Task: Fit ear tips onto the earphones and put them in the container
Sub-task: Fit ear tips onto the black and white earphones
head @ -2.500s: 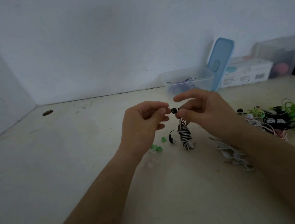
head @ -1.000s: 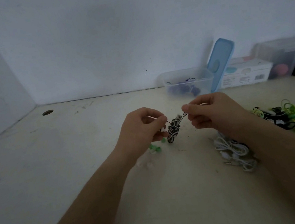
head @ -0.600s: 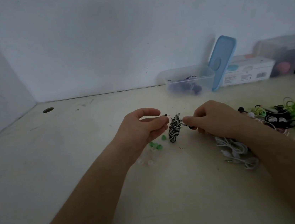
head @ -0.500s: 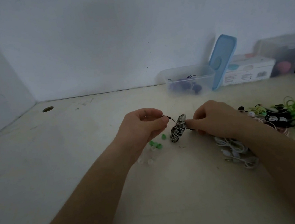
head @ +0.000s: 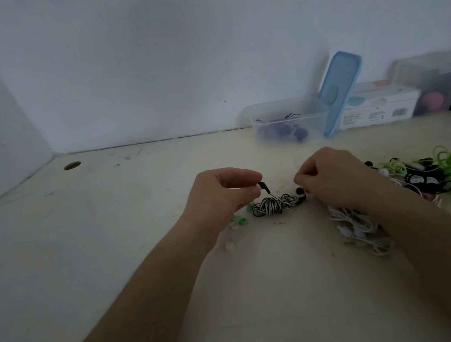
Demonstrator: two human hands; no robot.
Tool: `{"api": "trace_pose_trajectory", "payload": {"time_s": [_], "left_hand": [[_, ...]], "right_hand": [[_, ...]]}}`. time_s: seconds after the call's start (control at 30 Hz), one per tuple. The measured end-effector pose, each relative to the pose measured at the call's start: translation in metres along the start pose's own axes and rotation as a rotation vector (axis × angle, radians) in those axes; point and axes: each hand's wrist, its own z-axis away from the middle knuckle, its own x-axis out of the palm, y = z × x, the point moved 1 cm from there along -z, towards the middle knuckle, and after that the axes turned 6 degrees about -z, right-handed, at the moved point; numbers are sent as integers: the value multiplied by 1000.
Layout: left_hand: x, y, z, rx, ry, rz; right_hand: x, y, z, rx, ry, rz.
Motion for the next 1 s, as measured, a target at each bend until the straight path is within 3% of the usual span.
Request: {"api": "trace_pose_trajectory", "payload": {"time_s": [0.2, 0.33, 0.47, 0.53, 0.83, 1.0], "left_hand": [[0, -1, -2, 57, 60, -87], [2, 0, -2, 94, 90, -112], [4, 0, -3, 118, 101, -90], [5, 0, -2, 127, 97, -94], [8, -2, -5, 151, 123, -121], [10, -3, -6, 194, 168, -172]], "right_hand": [[0, -7, 2, -105, 137, -197], [11, -15, 3, -173, 21, -562], [21, -21, 4, -264, 30, -482], [22, -22, 4, -276, 57, -564], [27, -20, -2, -94, -118, -877], [29, -16, -3, -197, -137, -698]]}}
